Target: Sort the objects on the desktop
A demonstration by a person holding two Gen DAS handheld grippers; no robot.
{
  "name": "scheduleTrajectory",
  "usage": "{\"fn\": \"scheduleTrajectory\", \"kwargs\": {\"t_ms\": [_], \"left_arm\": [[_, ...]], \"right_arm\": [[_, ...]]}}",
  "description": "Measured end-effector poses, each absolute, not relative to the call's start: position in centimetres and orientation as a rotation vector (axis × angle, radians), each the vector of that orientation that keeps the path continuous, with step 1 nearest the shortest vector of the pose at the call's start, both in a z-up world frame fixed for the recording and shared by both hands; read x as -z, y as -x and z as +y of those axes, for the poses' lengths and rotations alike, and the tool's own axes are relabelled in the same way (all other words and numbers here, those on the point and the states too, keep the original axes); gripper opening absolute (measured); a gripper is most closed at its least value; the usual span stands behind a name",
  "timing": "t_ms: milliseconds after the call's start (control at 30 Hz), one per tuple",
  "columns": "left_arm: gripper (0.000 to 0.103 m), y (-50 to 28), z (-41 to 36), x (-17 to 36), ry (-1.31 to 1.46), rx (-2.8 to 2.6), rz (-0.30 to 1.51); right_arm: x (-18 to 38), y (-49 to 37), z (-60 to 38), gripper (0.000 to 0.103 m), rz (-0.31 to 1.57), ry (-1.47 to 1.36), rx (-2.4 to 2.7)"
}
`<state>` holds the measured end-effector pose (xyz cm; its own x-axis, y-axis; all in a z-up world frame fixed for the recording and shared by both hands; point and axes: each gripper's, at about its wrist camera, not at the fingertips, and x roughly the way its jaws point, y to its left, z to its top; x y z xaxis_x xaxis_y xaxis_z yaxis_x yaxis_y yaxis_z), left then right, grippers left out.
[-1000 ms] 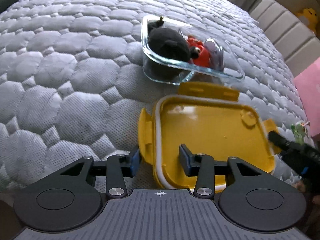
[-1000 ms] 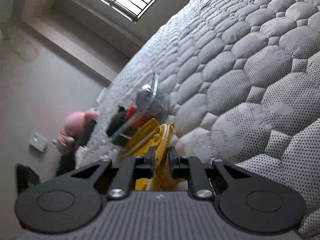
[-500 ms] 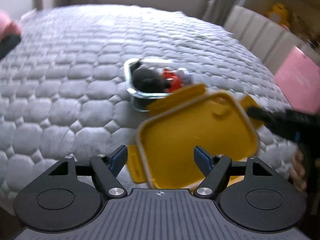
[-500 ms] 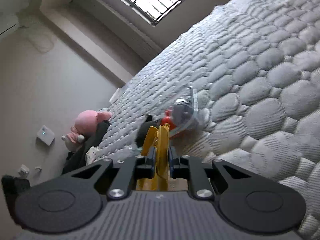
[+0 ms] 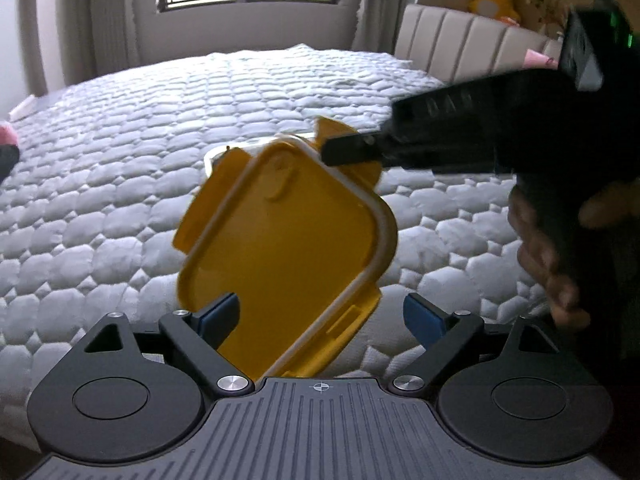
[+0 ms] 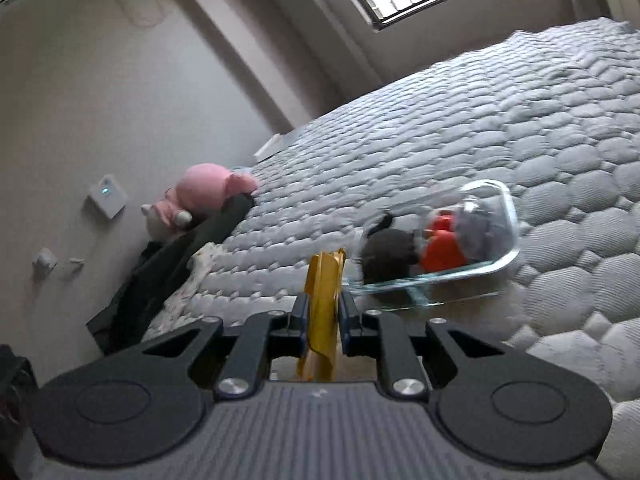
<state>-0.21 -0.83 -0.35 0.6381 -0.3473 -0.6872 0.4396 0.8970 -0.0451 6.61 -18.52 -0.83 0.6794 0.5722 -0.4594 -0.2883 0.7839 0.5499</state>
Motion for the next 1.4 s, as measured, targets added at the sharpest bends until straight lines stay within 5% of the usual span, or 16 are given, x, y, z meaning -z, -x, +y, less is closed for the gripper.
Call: {"fn": "scheduleTrajectory", "kwargs": {"t_ms": [67, 200, 367, 433, 500, 1167, 1400], "left_arm": [[0.087, 0.0, -0.9, 0.7, -0.146, 0.426, 0.747], [0.054, -1.3, -0.2, 1.6, -0.115, 0.368, 0.808], [0.041, -2.1, 1.7, 1.5, 0.005, 0.348, 0.836], [0.036, -2.3, 2.9, 0.9, 0.057, 0.321, 0.827], [0.037, -3.2, 4.9, 0.5, 0.160, 0.311, 0.828], [0.035, -8.1, 20.9, 2.8, 0.807, 0.097, 0.787], [0.051, -9.0, 25.4, 8.7, 0.935, -0.017, 0.889]], "right_arm": [[0.1, -6.5, -17.5, 0.020, 0.651, -0.444, -0.526], [-1.0, -6.4, -16.0, 0.023, 0.638, -0.426, -0.568], [-1.6, -5.9, -16.4, 0.028, 0.590, -0.449, -0.576], [-1.7, -5.6, -17.0, 0.043, 0.562, -0.470, -0.568], [-1.8, -5.4, -17.6, 0.063, 0.535, -0.491, -0.560], [8.7, -9.5, -13.1, 0.072, 0.896, -0.625, -0.648], [12.7, -11.9, -8.9, 0.072, 1.086, -0.786, -0.689]]}}
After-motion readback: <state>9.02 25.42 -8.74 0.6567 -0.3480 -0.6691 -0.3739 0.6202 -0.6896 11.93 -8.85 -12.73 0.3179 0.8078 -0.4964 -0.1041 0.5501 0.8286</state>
